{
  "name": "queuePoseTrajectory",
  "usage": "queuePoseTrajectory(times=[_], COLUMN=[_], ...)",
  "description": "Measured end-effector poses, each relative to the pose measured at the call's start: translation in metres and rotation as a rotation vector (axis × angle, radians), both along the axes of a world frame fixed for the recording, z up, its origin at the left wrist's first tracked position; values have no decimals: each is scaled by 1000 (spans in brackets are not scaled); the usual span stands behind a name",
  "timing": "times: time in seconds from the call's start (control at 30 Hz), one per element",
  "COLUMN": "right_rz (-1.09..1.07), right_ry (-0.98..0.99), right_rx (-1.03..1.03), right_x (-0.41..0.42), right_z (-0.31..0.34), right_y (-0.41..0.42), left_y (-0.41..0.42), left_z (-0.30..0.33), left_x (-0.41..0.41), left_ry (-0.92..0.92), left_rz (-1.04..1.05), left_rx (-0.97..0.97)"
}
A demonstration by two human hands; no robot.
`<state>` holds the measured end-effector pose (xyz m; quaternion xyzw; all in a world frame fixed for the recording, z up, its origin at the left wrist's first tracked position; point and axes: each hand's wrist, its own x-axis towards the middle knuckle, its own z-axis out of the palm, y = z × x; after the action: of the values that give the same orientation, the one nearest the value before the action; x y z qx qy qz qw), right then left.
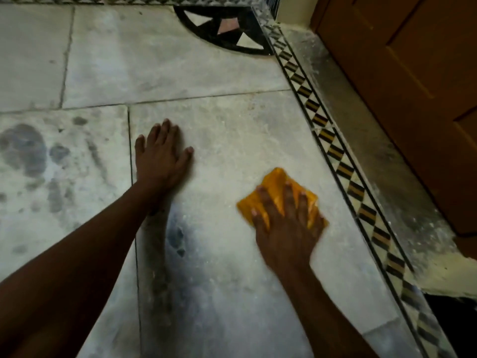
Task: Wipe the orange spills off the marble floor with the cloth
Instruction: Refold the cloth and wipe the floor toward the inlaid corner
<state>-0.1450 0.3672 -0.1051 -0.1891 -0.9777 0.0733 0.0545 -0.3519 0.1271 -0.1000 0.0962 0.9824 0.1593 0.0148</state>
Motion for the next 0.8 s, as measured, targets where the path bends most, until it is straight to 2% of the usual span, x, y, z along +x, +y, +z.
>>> queuePoseTrajectory(times=[0.07, 0.17, 0.33, 0.37, 0.43, 0.5, 0.57, 0.63, 0.7, 0.73, 0.8], right_rz=[-68, -14, 290, 243, 19, -238, -296, -103, 201, 283, 242], right_ry=[18, 23, -91, -88, -64, -59, -41, 4, -60, -101, -125], right_rx=[-33, -28, -14, -12, -5, -117, -161, -88, 4, 8, -8], right_x=[-48, -87, -29, -29, -63, -128, -181, -182, -133, -111, -101], right_z=[-2, 5, 15, 14, 12, 6, 9, 13, 12, 16, 16], right_y=[-7, -27, 2, 17, 40, 38, 11, -17, -24, -12, 23], left_y=[-2, -2, 5, 6, 9, 9, 9, 8, 8, 8, 7], left_z=[-3, 0, 3, 3, 4, 3, 2, 5, 5, 5, 4], left_x=[0, 0, 5, 5, -1, -6, -6, -5, -2, -2, -2], left_ry=[44, 76, 57, 44, 32, 35, 49, 31, 11, 2, -5], left_rz=[8, 3, 55, 67, 88, 75, 69, 79, 78, 80, 75], left_rx=[8, 20, 17, 6, -26, -54, -67, -39, -9, 1, 2])
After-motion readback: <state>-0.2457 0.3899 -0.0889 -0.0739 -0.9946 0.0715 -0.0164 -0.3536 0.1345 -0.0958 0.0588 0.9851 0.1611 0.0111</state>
